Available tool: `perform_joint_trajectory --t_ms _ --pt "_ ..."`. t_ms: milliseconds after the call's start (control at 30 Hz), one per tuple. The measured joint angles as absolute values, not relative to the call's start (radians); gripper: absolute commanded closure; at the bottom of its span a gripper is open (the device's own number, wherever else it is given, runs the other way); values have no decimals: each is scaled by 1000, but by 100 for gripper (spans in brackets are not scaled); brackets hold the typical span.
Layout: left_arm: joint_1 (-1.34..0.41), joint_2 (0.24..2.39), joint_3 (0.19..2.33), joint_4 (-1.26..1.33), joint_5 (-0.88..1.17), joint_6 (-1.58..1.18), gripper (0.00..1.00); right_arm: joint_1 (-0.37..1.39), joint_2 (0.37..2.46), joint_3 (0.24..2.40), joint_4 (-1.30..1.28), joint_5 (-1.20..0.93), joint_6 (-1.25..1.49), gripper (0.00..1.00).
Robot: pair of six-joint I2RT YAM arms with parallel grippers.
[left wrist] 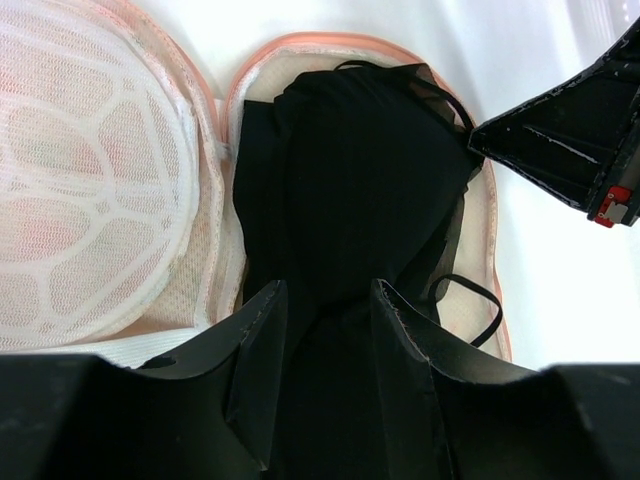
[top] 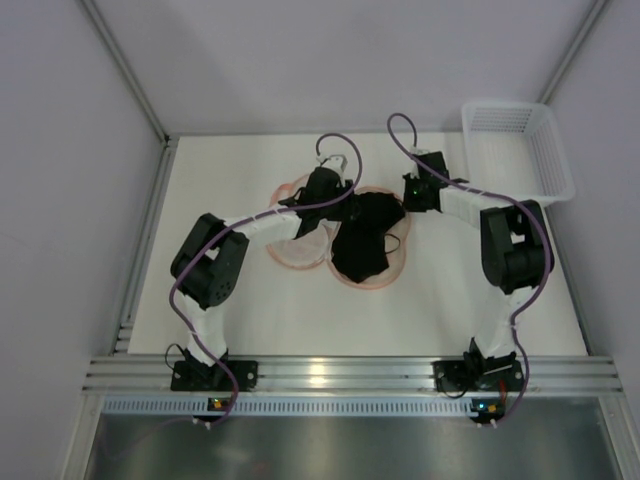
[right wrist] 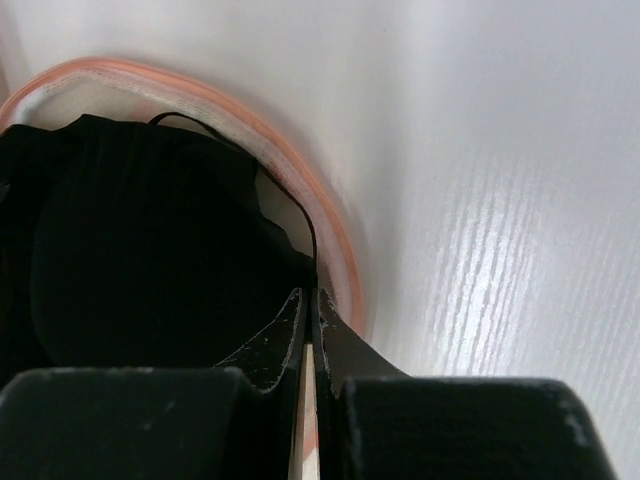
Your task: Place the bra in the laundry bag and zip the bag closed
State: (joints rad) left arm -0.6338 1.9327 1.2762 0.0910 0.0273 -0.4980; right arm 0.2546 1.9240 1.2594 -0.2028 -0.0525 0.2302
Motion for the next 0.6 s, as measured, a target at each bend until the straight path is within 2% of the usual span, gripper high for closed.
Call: perform_joint_trajectory --t_ms 367,500,600 --pt "-634 1933 1261 91 24 -498 55 345 1923 1245 -195 -85 263 100" --pt "-634 1932 1251 91 13 -498 55 352 1923 1214 -195 -84 274 91" --pt "-634 1932 1249 91 5 -498 56 352 1917 1209 -195 -65 276 73"
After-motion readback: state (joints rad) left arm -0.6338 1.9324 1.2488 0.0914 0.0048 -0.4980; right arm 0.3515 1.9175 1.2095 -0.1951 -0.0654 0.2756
